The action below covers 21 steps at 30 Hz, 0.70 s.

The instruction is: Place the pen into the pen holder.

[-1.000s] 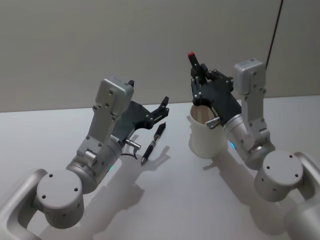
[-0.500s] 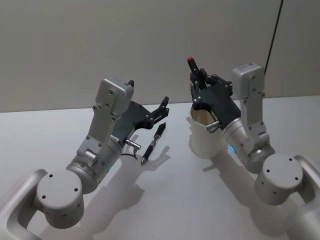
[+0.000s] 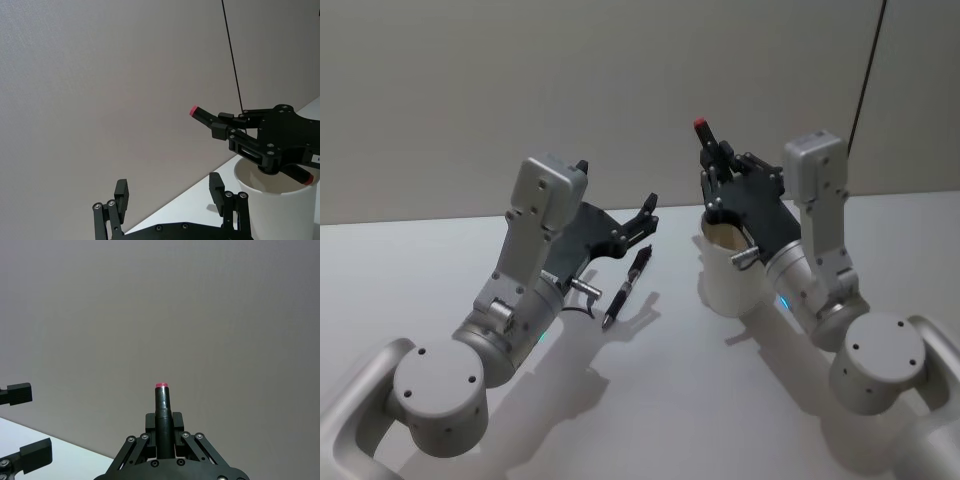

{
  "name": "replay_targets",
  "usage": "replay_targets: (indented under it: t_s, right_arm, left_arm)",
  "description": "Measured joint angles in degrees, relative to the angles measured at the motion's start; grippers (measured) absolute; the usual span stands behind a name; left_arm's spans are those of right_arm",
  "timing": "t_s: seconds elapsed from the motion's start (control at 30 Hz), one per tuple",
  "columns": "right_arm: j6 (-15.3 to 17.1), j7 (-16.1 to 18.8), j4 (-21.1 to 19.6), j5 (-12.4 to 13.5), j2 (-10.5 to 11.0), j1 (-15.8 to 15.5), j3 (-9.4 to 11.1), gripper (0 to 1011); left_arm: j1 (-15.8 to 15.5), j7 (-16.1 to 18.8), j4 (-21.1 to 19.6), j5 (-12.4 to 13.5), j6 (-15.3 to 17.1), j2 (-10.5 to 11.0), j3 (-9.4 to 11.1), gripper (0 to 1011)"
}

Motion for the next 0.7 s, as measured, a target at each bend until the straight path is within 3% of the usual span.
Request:
replay_targets:
  t_s: [0.7]
  right_arm:
    - [-0.15, 0.13, 0.18, -0.45, 0.39, -0.95, 0.21, 185]
  left_arm:
    - [0.0, 0.0, 0.0, 0.0, 0.0, 0.0, 0.0, 1001]
